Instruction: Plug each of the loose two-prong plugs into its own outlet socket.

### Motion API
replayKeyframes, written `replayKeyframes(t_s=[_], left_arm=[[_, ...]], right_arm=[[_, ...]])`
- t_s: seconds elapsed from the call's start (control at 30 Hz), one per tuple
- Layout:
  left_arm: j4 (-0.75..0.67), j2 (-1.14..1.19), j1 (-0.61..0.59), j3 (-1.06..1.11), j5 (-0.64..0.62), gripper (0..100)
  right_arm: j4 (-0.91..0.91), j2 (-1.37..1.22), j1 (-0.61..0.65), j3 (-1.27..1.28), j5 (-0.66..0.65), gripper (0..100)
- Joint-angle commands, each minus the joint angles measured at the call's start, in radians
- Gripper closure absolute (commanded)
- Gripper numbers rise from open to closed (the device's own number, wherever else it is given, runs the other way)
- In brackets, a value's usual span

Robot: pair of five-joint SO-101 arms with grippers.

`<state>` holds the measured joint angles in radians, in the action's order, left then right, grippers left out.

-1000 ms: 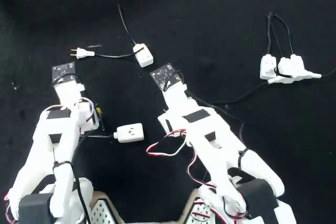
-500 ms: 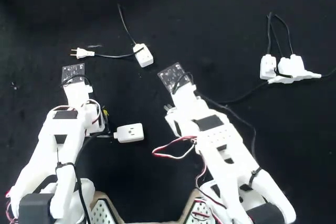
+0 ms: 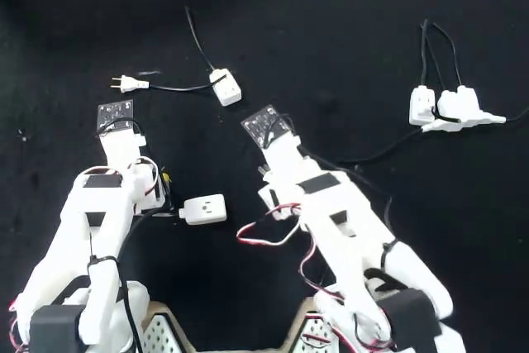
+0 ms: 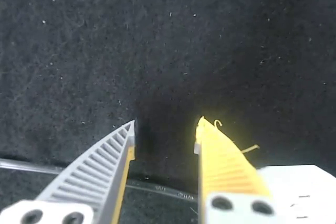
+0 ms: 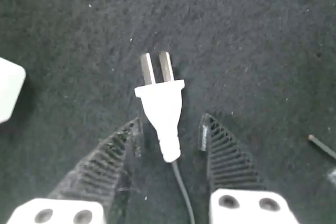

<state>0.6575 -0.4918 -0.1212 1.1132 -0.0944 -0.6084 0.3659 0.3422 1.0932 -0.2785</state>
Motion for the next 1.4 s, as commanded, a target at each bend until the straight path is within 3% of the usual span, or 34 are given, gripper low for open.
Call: replayKeyframes(t_s=[0.0, 0.03, 0.5, 0.73, 1.03, 1.37], left_arm=[[-0.014, -0.012, 0.012, -0.005, -0.003, 81], [-0.014, -0.012, 0.012, -0.005, -0.003, 81], [-0.014, -0.012, 0.012, -0.007, -0.003, 81], [-0.014, -0.012, 0.012, -0.008, -0.003, 81], [-0.015, -0.012, 0.012, -0.005, -0.003, 81], [-0.015, -0.012, 0.012, -0.005, -0.003, 81]], right_arm=[[-0.012, -0.004, -0.051, -0.073, -0.009, 95.0], [-0.011, -0.004, -0.061, -0.074, -0.009, 99.1], [-0.005, 0.232, -0.103, 0.041, -0.002, 98.7], [-0.003, 0.16, -0.064, 0.019, -0.002, 86.5], [-0.011, -0.062, -0.054, -0.099, -0.002, 89.9], [-0.011, 0.113, 0.005, 0.033, -0.005, 89.9]])
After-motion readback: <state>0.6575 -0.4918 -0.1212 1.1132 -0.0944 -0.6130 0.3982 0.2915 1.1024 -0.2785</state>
